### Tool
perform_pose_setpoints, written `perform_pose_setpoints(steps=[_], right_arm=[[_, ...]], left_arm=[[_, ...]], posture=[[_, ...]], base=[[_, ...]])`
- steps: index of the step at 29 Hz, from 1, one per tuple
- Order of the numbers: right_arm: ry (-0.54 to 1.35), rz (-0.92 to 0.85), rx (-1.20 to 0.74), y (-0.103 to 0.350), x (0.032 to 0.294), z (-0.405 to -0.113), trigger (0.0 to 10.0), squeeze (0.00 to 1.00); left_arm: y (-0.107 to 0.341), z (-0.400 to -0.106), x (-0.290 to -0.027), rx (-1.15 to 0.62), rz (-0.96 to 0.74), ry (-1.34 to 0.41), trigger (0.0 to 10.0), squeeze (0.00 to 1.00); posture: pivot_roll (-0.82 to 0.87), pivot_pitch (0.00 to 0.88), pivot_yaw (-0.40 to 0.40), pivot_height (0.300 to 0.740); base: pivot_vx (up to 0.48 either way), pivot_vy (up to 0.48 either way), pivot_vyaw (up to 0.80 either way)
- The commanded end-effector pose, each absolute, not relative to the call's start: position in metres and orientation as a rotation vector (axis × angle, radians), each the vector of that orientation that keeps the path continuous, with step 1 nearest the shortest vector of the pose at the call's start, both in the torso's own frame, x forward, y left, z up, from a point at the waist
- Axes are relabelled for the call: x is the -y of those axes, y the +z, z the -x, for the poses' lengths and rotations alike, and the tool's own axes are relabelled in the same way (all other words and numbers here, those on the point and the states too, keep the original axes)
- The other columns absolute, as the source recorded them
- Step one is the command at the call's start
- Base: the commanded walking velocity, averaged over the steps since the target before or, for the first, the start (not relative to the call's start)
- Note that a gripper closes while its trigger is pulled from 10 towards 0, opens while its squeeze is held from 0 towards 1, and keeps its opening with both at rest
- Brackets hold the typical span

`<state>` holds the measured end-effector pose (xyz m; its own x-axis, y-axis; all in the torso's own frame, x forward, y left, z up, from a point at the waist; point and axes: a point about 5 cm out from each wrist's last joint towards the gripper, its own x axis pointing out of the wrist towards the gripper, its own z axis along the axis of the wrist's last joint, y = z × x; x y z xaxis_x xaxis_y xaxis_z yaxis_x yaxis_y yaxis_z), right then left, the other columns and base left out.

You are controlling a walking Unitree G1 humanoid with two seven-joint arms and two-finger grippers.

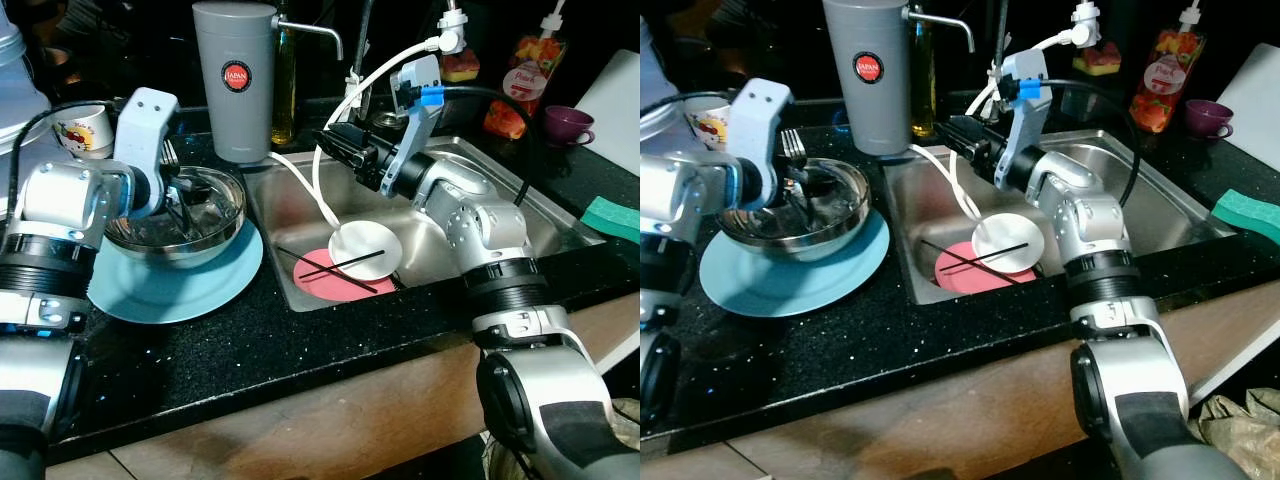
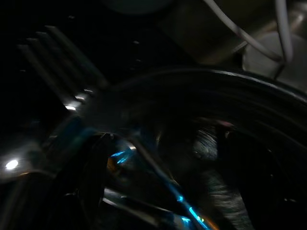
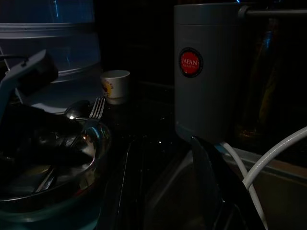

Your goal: Kitchen organization

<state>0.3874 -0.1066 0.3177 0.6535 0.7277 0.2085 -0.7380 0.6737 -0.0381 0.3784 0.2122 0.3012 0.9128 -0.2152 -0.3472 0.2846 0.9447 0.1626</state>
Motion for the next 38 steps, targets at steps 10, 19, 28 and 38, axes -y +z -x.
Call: perform_pose_setpoints(steps=[10, 19, 28, 38], right_arm=[[0.828, -0.052, 0.219, 0.3209, 0.1089, -0.3879, 10.0, 0.00], [0.830, -0.054, 0.217, 0.3201, 0.1086, -0.3873, 10.0, 0.00], [0.833, -0.055, 0.218, 0.3199, 0.1072, -0.3883, 10.0, 0.00], [0.825, -0.055, 0.212, 0.3190, 0.1078, -0.3891, 10.0, 0.00]], left_arm=[[0.2962, -0.3776, -0.2049, -0.382, -0.263, -0.313, 10.0, 0.00], [0.2916, -0.3773, -0.2069, -0.410, -0.248, -0.314, 10.0, 0.00], [0.2921, -0.3770, -0.2054, -0.407, -0.244, -0.331, 0.0, 0.00], [0.2939, -0.3758, -0.2041, -0.403, -0.232, -0.338, 0.0, 0.00]], posture=[[0.04, 0.106, -0.032, 0.740], [0.03, 0.105, -0.036, 0.740], [0.04, 0.105, -0.040, 0.740], [0.04, 0.107, -0.043, 0.740]], base=[[0.000, 0.000, 0.00], [0.000, 0.000, 0.00], [0.000, 0.000, 0.00], [0.000, 0.000, 0.00]])
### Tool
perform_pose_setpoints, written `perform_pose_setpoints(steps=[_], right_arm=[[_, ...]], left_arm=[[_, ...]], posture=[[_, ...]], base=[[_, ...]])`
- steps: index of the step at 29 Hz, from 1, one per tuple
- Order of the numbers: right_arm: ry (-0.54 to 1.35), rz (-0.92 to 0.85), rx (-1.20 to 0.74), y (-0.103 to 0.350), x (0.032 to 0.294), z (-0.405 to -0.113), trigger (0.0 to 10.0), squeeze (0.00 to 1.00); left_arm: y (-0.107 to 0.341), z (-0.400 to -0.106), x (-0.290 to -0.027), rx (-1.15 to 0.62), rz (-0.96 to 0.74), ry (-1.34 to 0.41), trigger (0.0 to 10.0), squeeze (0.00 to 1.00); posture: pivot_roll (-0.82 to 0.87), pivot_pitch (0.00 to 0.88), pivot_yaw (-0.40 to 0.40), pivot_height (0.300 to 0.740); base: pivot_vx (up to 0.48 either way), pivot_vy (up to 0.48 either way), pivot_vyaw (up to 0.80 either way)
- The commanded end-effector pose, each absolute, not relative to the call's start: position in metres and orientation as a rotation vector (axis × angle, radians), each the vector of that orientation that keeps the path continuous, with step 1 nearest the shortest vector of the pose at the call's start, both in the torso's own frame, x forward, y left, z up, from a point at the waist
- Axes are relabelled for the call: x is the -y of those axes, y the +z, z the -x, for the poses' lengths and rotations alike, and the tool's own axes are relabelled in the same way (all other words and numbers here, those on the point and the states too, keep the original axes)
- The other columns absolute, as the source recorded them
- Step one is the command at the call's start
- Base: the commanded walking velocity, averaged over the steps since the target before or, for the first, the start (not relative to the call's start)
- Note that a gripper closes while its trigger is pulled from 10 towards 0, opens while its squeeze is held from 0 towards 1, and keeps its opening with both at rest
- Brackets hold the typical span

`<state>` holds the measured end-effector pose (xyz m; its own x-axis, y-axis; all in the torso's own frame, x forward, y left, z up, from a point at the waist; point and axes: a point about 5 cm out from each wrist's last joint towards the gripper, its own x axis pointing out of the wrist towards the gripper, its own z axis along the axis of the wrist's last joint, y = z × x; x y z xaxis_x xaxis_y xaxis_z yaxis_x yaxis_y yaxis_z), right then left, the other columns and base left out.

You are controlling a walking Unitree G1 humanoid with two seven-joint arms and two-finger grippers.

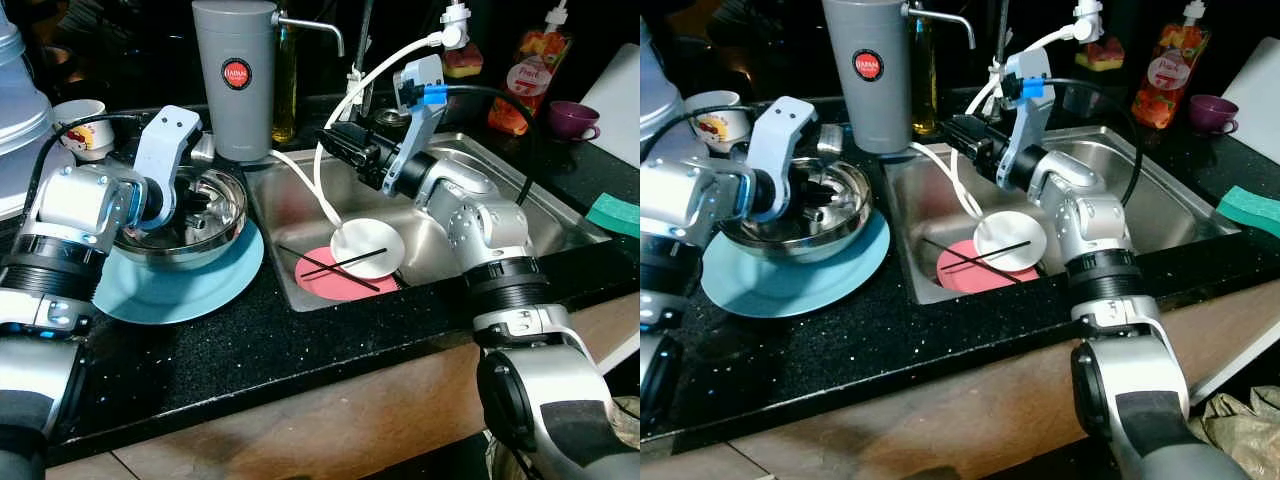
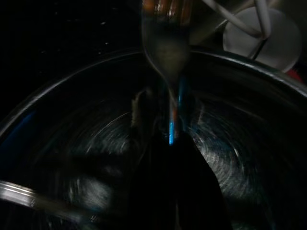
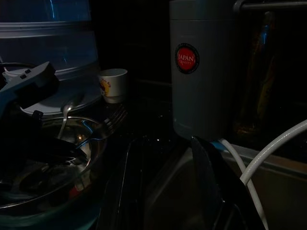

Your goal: Kitchen organization

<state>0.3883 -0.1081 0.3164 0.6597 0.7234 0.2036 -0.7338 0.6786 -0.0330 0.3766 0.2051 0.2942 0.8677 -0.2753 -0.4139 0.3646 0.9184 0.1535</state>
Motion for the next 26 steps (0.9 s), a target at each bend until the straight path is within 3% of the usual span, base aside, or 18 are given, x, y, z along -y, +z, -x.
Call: perform_pose_setpoints(steps=[1, 9, 12, 16, 26], right_arm=[[0.825, -0.055, 0.212, 0.319, 0.108, -0.389, 10.0, 0.00], [0.824, -0.056, 0.215, 0.319, 0.108, -0.389, 10.0, 0.00], [0.825, -0.062, 0.227, 0.322, 0.108, -0.388, 10.0, 0.00], [0.824, -0.069, 0.244, 0.328, 0.108, -0.388, 10.0, 0.00], [0.826, -0.078, 0.249, 0.329, 0.109, -0.387, 10.0, 0.00]], left_arm=[[0.294, -0.376, -0.204, -0.403, -0.232, -0.338, 0.0, 0.00], [0.303, -0.375, -0.205, -0.358, -0.252, -0.317, 0.0, 0.00], [0.315, -0.376, -0.206, -0.288, -0.245, -0.298, 0.0, 0.00], [0.350, -0.372, -0.194, -0.043, -0.195, -0.357, 0.0, 0.00], [0.385, -0.358, -0.179, 0.092, -0.121, -0.426, 0.0, 0.00]], posture=[[0.04, 0.107, -0.043, 0.740], [0.04, 0.105, -0.041, 0.740], [0.04, 0.103, -0.039, 0.740], [0.04, 0.100, -0.037, 0.740], [0.04, 0.093, -0.034, 0.740]], base=[[0.000, 0.000, 0.00], [0.000, 0.000, 0.00], [0.000, 0.000, 0.00], [0.000, 0.000, 0.00], [0.000, 0.000, 0.00]])
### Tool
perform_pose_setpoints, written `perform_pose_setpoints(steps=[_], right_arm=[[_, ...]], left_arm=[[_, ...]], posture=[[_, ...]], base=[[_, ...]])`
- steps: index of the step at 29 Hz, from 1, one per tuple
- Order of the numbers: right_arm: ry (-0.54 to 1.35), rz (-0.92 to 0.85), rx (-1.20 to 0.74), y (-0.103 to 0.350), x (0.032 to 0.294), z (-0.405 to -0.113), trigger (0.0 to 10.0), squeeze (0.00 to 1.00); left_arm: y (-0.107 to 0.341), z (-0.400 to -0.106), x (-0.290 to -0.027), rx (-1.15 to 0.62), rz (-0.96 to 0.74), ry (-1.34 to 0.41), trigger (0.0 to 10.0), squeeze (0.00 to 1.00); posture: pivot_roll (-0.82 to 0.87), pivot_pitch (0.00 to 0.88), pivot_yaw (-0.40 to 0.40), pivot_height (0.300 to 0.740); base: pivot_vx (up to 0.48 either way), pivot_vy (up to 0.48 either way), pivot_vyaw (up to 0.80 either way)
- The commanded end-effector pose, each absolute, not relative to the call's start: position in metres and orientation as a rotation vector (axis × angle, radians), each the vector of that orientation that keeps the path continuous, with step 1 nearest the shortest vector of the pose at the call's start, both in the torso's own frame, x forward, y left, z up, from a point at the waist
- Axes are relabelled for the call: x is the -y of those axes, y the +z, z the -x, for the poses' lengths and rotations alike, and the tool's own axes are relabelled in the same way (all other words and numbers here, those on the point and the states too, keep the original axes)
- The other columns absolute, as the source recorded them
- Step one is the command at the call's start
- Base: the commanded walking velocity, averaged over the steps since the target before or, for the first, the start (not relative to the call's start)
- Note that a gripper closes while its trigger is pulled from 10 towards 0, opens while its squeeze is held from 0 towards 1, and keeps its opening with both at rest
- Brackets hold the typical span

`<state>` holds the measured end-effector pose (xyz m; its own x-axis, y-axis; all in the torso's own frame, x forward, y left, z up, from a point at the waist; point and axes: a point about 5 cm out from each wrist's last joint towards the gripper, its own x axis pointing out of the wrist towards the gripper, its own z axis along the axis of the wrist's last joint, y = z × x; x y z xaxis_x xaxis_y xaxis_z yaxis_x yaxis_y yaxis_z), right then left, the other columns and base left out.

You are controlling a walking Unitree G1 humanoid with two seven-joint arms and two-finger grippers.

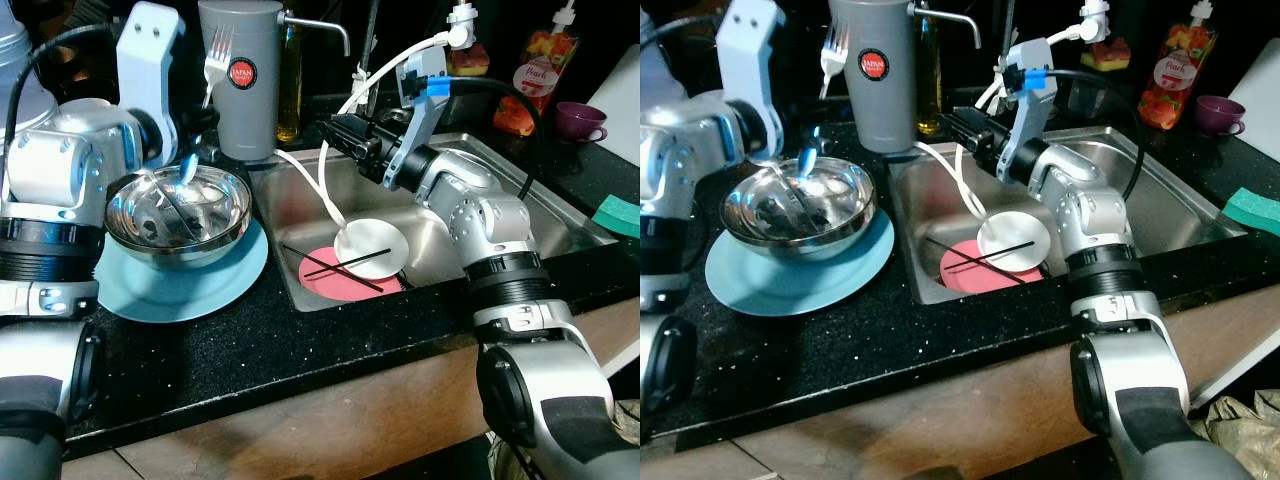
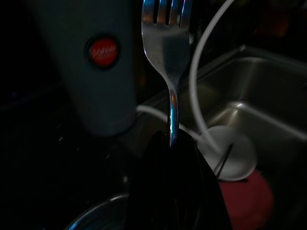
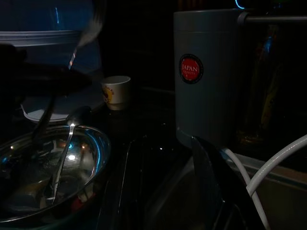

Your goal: Kitchen organization

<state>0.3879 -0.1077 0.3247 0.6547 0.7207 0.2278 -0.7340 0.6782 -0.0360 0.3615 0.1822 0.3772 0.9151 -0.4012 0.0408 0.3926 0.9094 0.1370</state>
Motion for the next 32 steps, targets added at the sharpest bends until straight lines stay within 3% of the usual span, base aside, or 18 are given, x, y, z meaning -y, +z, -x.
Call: perform_pose_setpoints(steps=[1, 9, 10, 12, 13, 23, 24, 25, 26, 27, 32], right_arm=[[0.822, -0.090, 0.258, 0.332, 0.110, -0.388, 10.0, 0.00], [0.672, -0.341, 0.323, 0.347, 0.113, -0.394, 10.0, 0.00], [0.677, -0.422, 0.315, 0.346, 0.115, -0.392, 10.0, 0.56], [0.689, -0.447, 0.315, 0.346, 0.115, -0.390, 10.0, 0.56], [0.715, -0.492, 0.309, 0.345, 0.114, -0.388, 10.0, 1.00], [0.852, -0.540, 0.286, 0.346, 0.092, -0.369, 10.0, 1.00], [0.862, -0.538, 0.284, 0.347, 0.090, -0.368, 10.0, 0.79], [0.880, -0.541, 0.280, 0.348, 0.086, -0.364, 10.0, 0.26], [0.892, -0.543, 0.277, 0.348, 0.083, -0.362, 10.0, 0.26], [0.904, -0.543, 0.274, 0.349, 0.079, -0.360, 10.0, 0.00], [0.906, -0.525, 0.271, 0.349, 0.072, -0.358, 10.0, 0.00]], left_arm=[[0.393, -0.357, -0.175, 0.131, -0.064, -0.455, 0.0, 0.00], [0.377, -0.341, -0.144, 0.140, -0.010, -0.681, 0.0, 0.00], [0.372, -0.339, -0.145, 0.136, 0.042, -0.687, 0.0, 0.00], [0.370, -0.339, -0.146, 0.134, 0.047, -0.683, 0.0, 0.00], [0.369, -0.339, -0.149, 0.132, 0.050, -0.676, 0.0, 0.00], [0.366, -0.330, -0.157, 0.131, 0.182, -0.699, 0.0, 0.00], [0.366, -0.329, -0.157, 0.132, 0.207, -0.710, 0.0, 0.00], [0.366, -0.327, -0.156, 0.129, 0.257, -0.729, 0.0, 0.00], [0.365, -0.327, -0.155, 0.126, 0.287, -0.740, 0.0, 0.00], [0.364, -0.326, -0.153, 0.125, 0.292, -0.752, 0.0, 0.00], [0.360, -0.323, -0.148, 0.111, 0.271, -0.796, 0.0, 0.00]], posture=[[0.04, 0.087, -0.035, 0.740], [0.03, 0.091, -0.021, 0.740], [0.03, 0.095, -0.024, 0.740], [0.04, 0.095, -0.026, 0.740], [0.04, 0.094, -0.024, 0.740], [0.04, 0.103, -0.022, 0.740], [0.04, 0.103, -0.023, 0.740], [0.04, 0.104, -0.022, 0.740], [0.04, 0.104, -0.022, 0.740], [0.04, 0.106, -0.020, 0.740], [0.04, 0.104, -0.020, 0.740]], base=[[0.000, 0.000, 0.00], [0.000, 0.000, 0.00], [0.000, 0.000, 0.00], [0.000, 0.000, 0.00], [0.000, 0.000, 0.00], [0.000, 0.000, 0.00], [0.000, 0.000, 0.00], [0.000, 0.000, 0.00], [0.000, 0.000, 0.00], [0.000, 0.000, 0.00], [0.000, 0.000, 0.00]])
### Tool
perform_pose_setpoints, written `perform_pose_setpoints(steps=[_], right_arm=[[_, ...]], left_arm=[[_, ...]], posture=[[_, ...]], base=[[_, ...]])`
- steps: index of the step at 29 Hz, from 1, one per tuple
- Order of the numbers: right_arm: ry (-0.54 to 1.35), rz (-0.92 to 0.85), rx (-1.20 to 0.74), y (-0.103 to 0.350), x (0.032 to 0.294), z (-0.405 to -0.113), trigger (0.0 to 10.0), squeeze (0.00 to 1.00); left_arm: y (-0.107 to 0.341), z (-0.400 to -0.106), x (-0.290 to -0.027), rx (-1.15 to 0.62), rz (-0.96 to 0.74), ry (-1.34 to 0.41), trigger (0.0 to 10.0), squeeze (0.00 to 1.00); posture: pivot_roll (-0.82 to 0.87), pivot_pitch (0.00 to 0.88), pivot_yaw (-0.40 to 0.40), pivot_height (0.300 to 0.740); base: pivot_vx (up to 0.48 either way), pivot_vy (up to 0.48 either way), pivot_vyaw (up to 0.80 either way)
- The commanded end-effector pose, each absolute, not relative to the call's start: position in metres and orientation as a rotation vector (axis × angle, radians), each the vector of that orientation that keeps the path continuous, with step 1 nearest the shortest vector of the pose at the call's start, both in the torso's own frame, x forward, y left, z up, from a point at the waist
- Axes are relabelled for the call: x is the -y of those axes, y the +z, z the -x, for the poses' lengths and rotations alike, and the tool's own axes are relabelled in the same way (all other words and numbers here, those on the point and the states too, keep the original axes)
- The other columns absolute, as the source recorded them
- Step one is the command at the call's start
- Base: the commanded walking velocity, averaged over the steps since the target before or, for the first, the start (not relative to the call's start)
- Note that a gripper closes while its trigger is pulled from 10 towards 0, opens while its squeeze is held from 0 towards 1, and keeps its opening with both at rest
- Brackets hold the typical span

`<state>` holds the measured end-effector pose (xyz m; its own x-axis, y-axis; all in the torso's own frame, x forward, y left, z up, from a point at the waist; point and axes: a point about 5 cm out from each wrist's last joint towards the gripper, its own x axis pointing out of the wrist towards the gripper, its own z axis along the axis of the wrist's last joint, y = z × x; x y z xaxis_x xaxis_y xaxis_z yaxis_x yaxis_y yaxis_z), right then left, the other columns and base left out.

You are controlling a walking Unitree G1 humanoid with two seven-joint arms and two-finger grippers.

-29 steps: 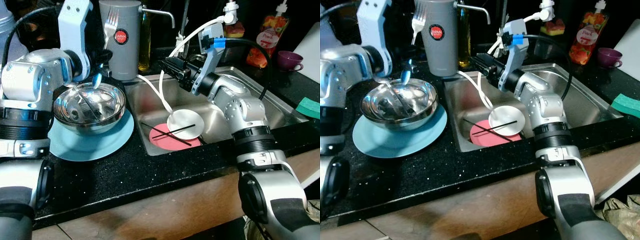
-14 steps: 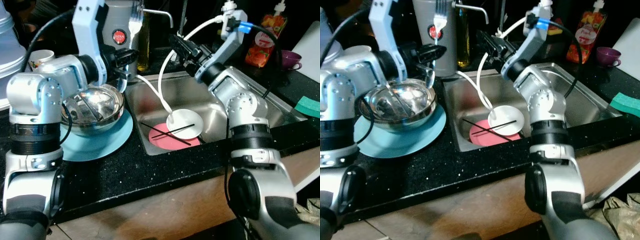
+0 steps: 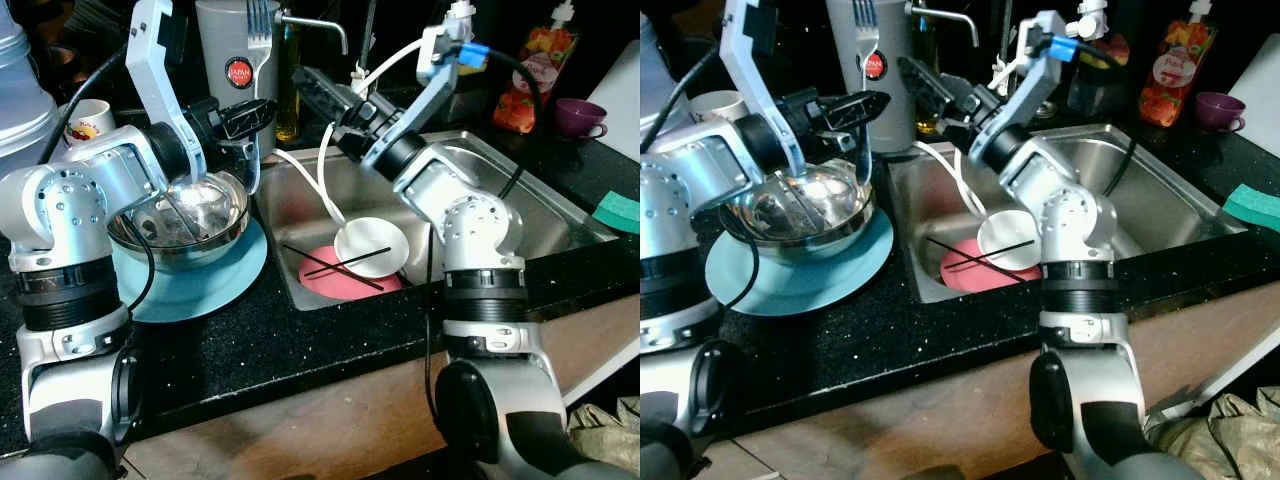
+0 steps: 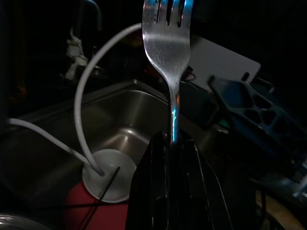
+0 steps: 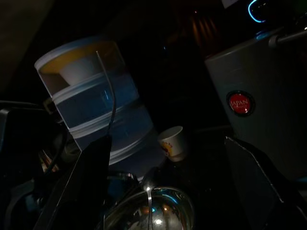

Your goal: Kitchen organization

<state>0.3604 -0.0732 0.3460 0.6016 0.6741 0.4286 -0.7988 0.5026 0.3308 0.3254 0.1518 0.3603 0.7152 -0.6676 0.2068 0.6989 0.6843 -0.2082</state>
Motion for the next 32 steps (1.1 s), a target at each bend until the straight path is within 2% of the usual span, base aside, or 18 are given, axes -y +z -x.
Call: perform_pose_setpoints(steps=[1, 8, 32], right_arm=[[0.903, -0.525, 0.271, 0.350, 0.072, -0.358, 10.0, 0.00], [0.912, -0.540, 0.280, 0.357, 0.074, -0.357, 10.0, 0.00], [0.917, -0.459, 0.228, 0.349, 0.063, -0.355, 10.0, 0.00]], left_arm=[[0.359, -0.322, -0.148, 0.101, 0.257, -0.804, 0.0, 0.00], [0.350, -0.322, -0.147, 0.045, 0.188, -0.765, 0.0, 0.00], [0.345, -0.316, -0.137, 0.019, 0.128, -0.827, 0.0, 0.00]], posture=[[0.04, 0.102, -0.021, 0.740], [0.04, 0.105, -0.018, 0.740], [0.05, 0.100, -0.011, 0.740]], base=[[0.000, 0.000, 0.00], [0.000, 0.000, 0.00], [0.000, 0.000, 0.00]])
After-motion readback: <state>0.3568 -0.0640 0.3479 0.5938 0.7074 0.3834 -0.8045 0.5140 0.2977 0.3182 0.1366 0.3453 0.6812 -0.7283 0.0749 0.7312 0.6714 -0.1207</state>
